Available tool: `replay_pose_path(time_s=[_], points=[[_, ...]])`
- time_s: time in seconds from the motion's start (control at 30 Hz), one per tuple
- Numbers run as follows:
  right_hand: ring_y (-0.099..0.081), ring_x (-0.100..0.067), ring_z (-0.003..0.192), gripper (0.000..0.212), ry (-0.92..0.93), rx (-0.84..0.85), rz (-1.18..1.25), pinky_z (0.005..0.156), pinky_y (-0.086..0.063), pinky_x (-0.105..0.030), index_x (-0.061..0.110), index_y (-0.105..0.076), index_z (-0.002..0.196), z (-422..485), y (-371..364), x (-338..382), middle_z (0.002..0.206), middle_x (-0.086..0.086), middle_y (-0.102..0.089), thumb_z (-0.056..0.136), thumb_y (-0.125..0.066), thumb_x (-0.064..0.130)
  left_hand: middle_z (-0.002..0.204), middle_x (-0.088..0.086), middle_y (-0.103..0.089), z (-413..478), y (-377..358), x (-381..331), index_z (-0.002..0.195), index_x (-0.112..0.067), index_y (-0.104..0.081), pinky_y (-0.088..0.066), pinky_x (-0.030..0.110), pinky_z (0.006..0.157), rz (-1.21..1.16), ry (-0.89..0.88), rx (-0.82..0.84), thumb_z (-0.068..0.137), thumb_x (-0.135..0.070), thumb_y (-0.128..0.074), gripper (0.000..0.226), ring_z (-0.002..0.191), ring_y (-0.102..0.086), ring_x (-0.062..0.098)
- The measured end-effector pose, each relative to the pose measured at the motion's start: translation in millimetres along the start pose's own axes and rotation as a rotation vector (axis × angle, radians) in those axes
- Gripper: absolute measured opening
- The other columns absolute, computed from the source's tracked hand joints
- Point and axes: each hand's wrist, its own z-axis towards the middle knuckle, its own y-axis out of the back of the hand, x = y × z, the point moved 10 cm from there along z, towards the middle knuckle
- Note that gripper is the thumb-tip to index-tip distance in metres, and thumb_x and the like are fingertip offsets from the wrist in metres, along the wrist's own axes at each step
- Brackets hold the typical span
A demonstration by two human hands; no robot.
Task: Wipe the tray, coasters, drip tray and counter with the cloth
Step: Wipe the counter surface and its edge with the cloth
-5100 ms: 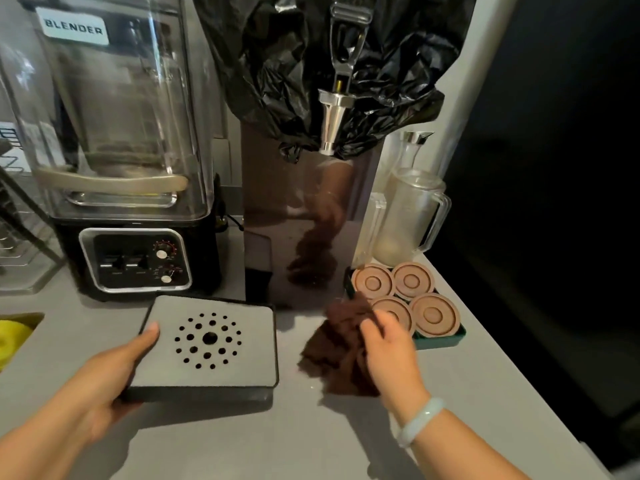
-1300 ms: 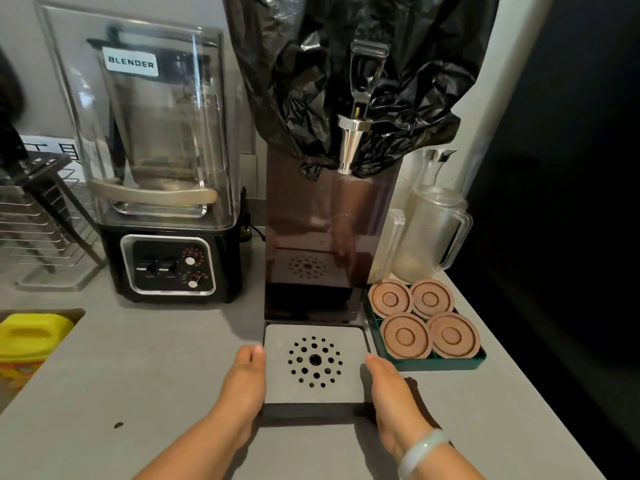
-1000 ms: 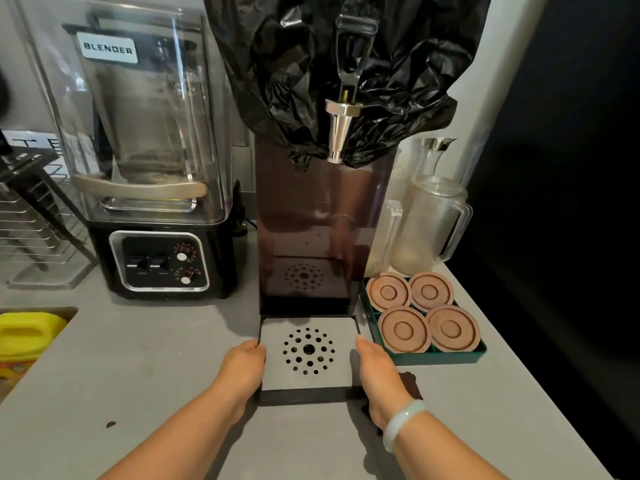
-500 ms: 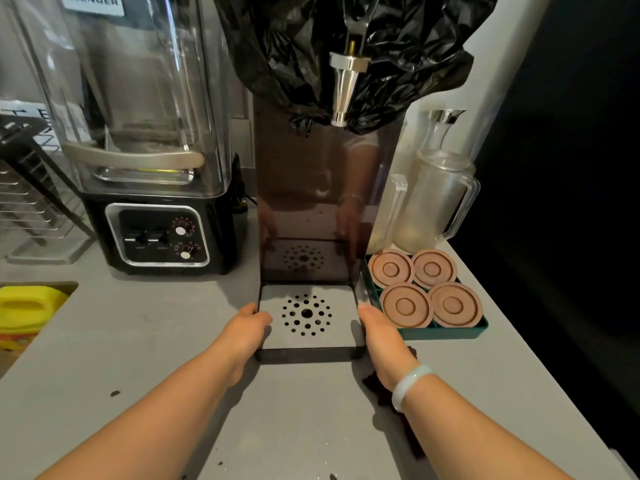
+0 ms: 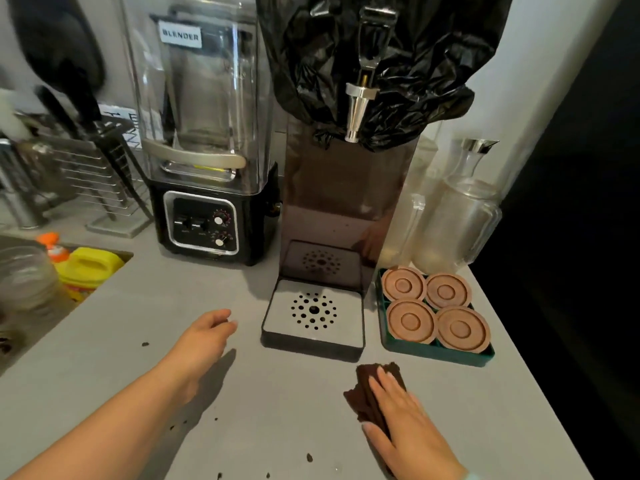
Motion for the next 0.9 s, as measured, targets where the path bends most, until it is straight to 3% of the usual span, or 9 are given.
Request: replay_pose_path(time_s=[0.17, 0.43, 0.63, 0.8, 0.9], points=[[0.007, -0.001, 0.143, 0.067, 0.272, 0.221, -0.062, 0.111, 0.002, -0.019, 0.033, -0.004, 0.149, 12, -20, 50, 0.158, 0.013, 0.01, 0.093, -0.04, 0.043, 0.135, 0.009, -0.053, -26, 26, 16, 0.134, -0.016, -0.05, -0.039, 0.038, 0.106, -0.045, -0.025, -0.127, 0.097, -0.019, -0.053, 0.037, 0.124, -0.05, 0.024], [-0.018, 0.001, 0.141, 0.047, 0.375, 0.114, 0.19, 0.106, -0.003, -0.005, 0.028, -0.033, 0.144, 61, -17, 145, 0.154, 0.015, -0.022, 0.098, -0.041, 0.023, 0.131, 0.008, -0.056, -41, 79, 33, 0.126, -0.016, -0.055, -0.038, 0.038, 0.107, -0.112, -0.026, -0.234, 0.096, -0.015, -0.055, 0.031, 0.121, -0.051, 0.021], [-0.049, -0.015, 0.122, 0.035, 0.003, -0.059, 0.621, 0.107, -0.033, -0.024, 0.021, -0.049, 0.133, 118, -27, 188, 0.134, 0.0, -0.055, 0.099, -0.04, 0.021, 0.126, 0.008, -0.058, -14, 136, 24, 0.123, -0.014, -0.058, -0.04, 0.031, 0.096, -0.092, -0.098, -0.241, 0.095, -0.009, -0.053, 0.028, 0.106, -0.056, 0.017], [-0.051, -0.027, 0.118, 0.034, -0.339, -0.421, 0.825, 0.098, -0.035, -0.026, 0.008, -0.051, 0.13, 144, -24, 209, 0.128, -0.013, -0.057, 0.099, -0.04, 0.014, 0.128, 0.011, -0.055, 13, 179, 16, 0.131, -0.008, -0.051, -0.038, 0.029, 0.097, -0.087, -0.2, -0.251, 0.094, -0.002, -0.053, 0.037, 0.11, -0.052, 0.018], [-0.052, -0.031, 0.116, 0.034, -0.513, -0.515, 0.882, 0.097, -0.038, -0.03, 0.006, -0.05, 0.13, 161, -21, 207, 0.129, -0.017, -0.055, 0.099, -0.038, 0.014, 0.13, 0.005, -0.055, 33, 206, 10, 0.132, -0.011, -0.052, -0.034, 0.025, 0.092, -0.058, -0.246, -0.233, 0.095, -0.008, -0.054, 0.037, 0.112, -0.051, 0.015]])
